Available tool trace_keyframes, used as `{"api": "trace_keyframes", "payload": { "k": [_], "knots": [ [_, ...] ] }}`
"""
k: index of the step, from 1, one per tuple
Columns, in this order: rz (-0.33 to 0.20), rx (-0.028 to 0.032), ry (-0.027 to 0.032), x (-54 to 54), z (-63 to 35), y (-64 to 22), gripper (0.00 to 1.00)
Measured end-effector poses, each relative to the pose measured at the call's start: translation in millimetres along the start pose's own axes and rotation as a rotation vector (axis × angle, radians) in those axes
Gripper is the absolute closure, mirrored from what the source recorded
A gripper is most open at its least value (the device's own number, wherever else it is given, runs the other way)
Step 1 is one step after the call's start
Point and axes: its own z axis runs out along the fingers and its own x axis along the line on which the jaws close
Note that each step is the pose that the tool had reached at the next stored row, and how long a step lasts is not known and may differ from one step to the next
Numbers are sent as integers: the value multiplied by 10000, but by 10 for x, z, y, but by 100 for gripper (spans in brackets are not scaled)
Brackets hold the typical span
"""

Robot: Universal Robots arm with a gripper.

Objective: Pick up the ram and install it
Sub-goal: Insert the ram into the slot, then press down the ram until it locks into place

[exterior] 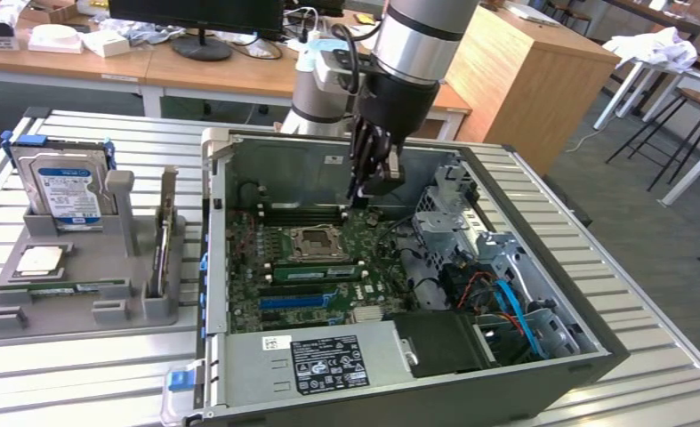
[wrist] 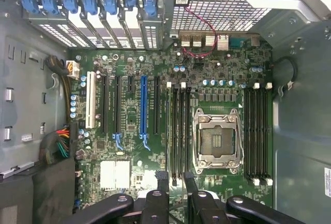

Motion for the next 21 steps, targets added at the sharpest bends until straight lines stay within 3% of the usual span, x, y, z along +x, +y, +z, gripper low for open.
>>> {"api": "trace_keyframes", "payload": {
  "k": [21],
  "knots": [
    [-215,-4,10,-2,-96,5,75]
  ]
}}
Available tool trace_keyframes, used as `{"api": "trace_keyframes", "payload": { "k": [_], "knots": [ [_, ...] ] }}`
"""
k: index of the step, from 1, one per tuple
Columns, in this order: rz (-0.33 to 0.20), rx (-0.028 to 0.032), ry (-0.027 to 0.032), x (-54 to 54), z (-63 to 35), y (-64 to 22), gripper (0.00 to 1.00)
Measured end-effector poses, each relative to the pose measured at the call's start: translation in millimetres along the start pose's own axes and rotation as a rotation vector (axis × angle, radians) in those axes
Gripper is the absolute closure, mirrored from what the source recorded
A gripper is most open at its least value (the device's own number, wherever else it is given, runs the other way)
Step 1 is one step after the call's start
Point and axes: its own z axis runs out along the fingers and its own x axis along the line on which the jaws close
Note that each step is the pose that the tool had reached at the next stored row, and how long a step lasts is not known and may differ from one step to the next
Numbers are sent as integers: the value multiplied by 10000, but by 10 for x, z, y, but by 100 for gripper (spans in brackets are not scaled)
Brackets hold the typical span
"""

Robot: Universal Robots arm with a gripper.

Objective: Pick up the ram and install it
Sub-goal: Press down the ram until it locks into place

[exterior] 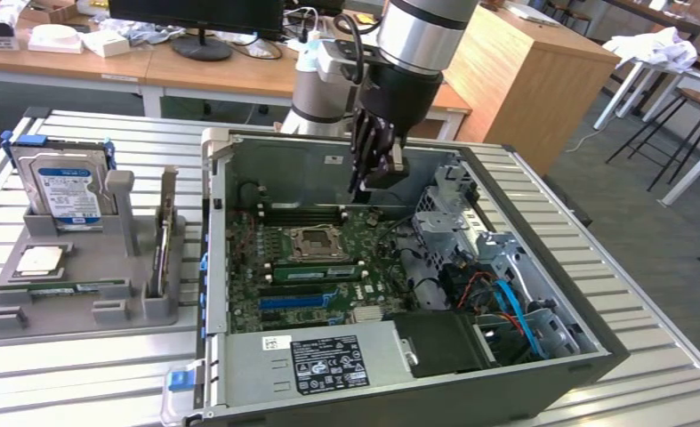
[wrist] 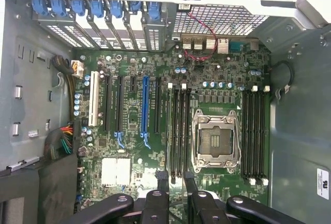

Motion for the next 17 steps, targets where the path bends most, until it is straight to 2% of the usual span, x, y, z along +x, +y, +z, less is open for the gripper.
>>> {"api": "trace_keyframes", "payload": {
  "k": [12,13,14,15,17],
  "knots": [
    [0,0,-1,0,0,0,76],
    [0,0,0,0,0,0,83],
    [0,0,0,0,0,0,83],
    [0,0,-1,0,0,0,89],
    [0,0,-1,0,0,0,90]
  ]
}}
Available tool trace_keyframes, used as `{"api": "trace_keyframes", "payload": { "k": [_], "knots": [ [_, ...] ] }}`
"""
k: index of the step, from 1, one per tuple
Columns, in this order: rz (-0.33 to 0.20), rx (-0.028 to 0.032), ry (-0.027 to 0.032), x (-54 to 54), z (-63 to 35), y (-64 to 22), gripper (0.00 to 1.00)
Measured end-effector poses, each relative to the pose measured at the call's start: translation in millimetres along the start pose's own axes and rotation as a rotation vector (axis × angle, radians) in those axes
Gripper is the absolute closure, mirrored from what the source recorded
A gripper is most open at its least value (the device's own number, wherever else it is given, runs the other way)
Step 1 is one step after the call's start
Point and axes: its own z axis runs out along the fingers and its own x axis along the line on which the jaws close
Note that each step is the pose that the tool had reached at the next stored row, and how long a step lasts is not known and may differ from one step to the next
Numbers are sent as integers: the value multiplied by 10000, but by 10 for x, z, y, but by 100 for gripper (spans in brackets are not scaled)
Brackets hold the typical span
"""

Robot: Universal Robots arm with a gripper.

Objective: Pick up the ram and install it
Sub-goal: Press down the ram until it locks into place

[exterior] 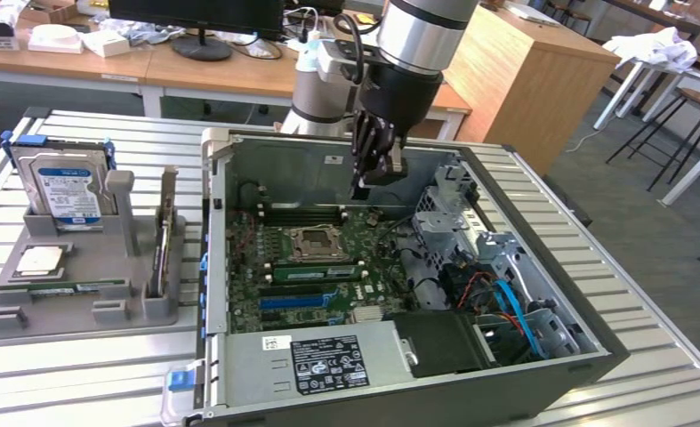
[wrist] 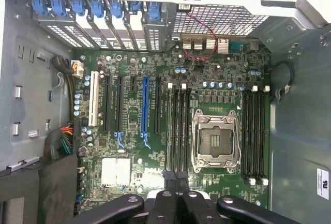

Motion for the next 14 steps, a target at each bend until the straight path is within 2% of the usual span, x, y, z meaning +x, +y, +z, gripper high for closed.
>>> {"api": "trace_keyframes", "payload": {
  "k": [8,14],
  "knots": [
    [-4,-1,1,0,-1,-8,90],
    [-4,-1,1,1,-6,-96,90]
  ]
}}
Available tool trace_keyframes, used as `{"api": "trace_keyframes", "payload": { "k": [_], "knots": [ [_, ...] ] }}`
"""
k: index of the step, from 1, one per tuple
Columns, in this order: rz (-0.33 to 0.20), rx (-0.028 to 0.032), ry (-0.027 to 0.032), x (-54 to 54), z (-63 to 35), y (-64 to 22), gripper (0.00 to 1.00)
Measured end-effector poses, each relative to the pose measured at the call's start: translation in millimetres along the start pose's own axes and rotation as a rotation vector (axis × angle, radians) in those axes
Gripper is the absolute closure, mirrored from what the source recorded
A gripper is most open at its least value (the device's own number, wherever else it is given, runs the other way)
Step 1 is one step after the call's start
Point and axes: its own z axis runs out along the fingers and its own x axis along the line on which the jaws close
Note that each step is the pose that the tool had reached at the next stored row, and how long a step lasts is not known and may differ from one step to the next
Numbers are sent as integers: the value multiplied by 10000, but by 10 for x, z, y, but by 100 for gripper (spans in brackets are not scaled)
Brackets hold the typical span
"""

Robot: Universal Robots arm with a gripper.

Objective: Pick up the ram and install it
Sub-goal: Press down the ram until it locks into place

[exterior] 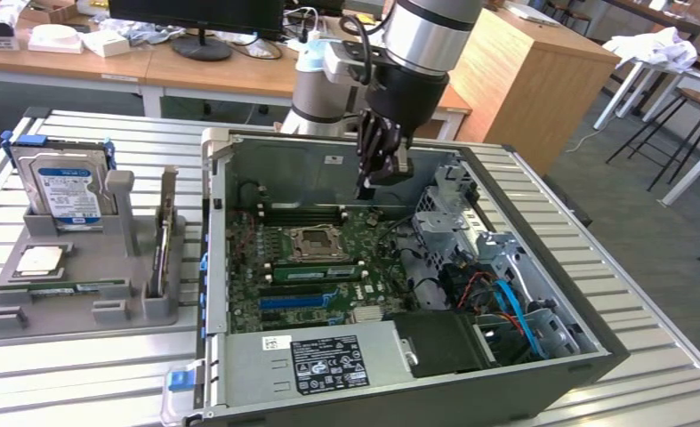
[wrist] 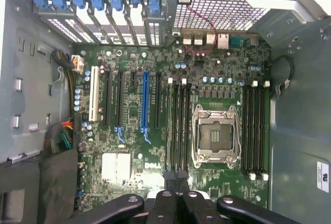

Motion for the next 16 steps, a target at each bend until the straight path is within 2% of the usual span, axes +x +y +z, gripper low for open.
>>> {"api": "trace_keyframes", "payload": {
  "k": [10,16],
  "knots": [
    [-5,0,0,3,-13,-242,90],
    [-8,1,-1,4,-14,-261,90]
  ]
}}
